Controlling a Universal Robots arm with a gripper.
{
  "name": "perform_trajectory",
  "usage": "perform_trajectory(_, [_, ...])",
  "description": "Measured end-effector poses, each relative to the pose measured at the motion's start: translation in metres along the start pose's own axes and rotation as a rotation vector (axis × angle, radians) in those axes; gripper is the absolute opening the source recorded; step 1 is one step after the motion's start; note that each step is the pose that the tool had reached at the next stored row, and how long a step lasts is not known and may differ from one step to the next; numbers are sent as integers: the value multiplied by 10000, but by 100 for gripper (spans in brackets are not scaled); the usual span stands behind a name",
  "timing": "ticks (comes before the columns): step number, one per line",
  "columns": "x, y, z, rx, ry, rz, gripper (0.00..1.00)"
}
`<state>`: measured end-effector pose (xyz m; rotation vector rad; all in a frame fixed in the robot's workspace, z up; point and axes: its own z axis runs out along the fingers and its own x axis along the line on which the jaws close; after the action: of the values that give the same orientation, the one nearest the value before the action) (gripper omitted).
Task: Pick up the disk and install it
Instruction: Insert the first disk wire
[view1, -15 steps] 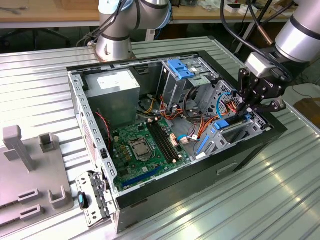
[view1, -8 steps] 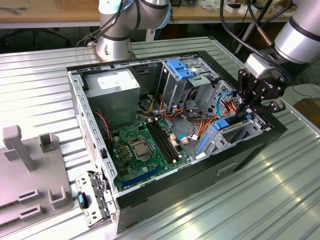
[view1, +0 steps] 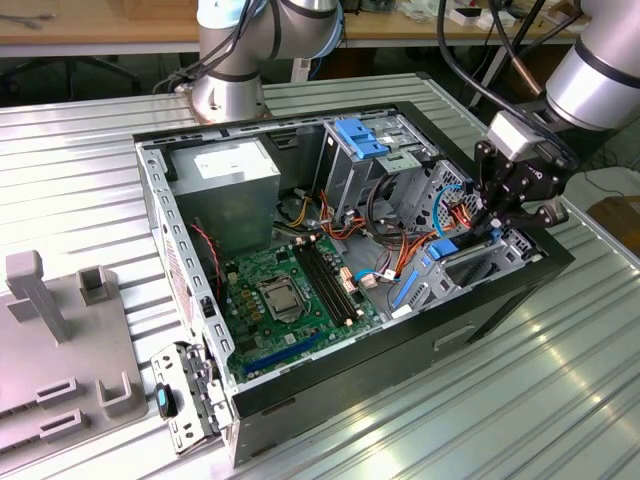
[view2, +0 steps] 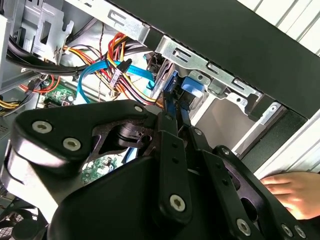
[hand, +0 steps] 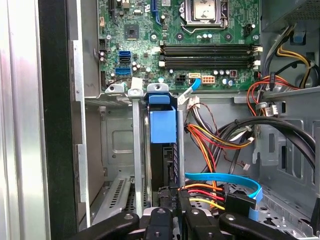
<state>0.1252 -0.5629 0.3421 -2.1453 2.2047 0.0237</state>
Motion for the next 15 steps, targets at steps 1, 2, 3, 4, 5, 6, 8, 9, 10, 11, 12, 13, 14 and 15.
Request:
perform_trajectory(1, [1, 0, 8, 0, -6, 0, 17])
perform_trajectory(2, [1, 0, 13, 0, -11, 0, 17])
perform_trajectory(3, [2, 1, 24, 0, -14, 1, 17])
perform_trajectory(4, [2, 1, 32, 0, -12, 0, 17])
perform_trajectory(5, [2, 1, 33, 0, -13, 0, 17])
perform_trajectory(6, [2, 1, 33, 0, -13, 0, 17])
perform_trajectory(8, [2, 1, 37, 0, -20, 1, 17])
perform_trajectory(9, [2, 1, 37, 0, -21, 1, 17])
perform_trajectory(10, [2, 1, 37, 0, -21, 1, 17])
perform_trajectory(11, [2, 1, 37, 0, -21, 1, 17])
perform_trajectory(12, [2, 1, 37, 0, -21, 1, 17])
perform_trajectory(13, [2, 1, 38, 0, -23, 1, 17])
perform_trajectory(14, [2, 1, 37, 0, -22, 1, 17])
perform_trajectory(15, [2, 1, 38, 0, -26, 1, 17])
